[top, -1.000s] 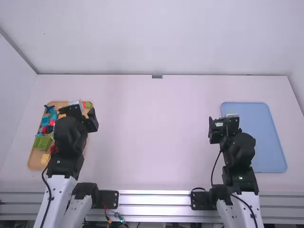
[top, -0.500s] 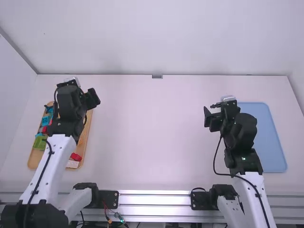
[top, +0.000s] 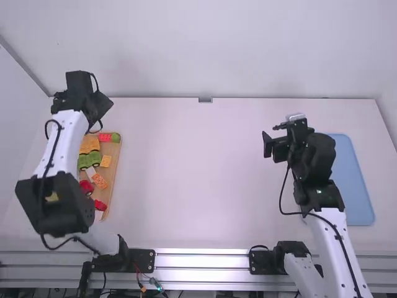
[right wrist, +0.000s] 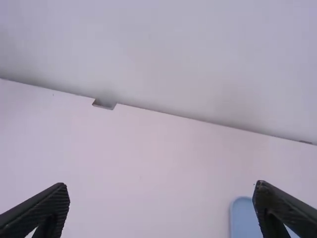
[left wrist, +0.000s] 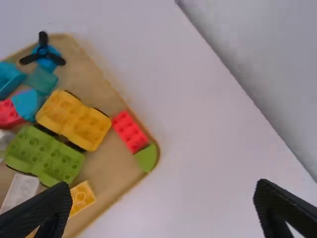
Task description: Assemble lego blocks to make yellow taxi
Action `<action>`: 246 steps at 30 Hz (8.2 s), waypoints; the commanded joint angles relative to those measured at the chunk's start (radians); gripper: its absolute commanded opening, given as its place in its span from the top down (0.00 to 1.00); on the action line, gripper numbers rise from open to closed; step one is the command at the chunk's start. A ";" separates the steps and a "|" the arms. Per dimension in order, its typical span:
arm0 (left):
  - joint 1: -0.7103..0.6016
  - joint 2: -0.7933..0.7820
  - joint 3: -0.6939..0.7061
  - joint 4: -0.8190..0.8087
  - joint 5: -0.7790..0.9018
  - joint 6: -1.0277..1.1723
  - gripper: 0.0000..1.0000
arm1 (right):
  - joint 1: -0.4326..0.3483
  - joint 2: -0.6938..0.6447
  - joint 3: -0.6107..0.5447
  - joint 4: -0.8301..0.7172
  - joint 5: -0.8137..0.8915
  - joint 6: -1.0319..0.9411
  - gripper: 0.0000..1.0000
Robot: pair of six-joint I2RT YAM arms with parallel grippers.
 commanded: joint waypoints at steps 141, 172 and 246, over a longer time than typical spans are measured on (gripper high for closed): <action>0.300 0.481 0.094 -0.077 0.098 -0.442 0.12 | 0.007 0.010 0.047 -0.030 -0.009 0.225 0.01; 0.301 0.480 0.027 -0.059 0.103 -0.614 0.09 | 0.007 0.010 0.047 -0.031 -0.009 0.225 0.01; 0.299 0.463 -0.030 0.016 0.109 -0.660 0.34 | 0.006 0.010 0.047 -0.024 -0.009 0.225 0.01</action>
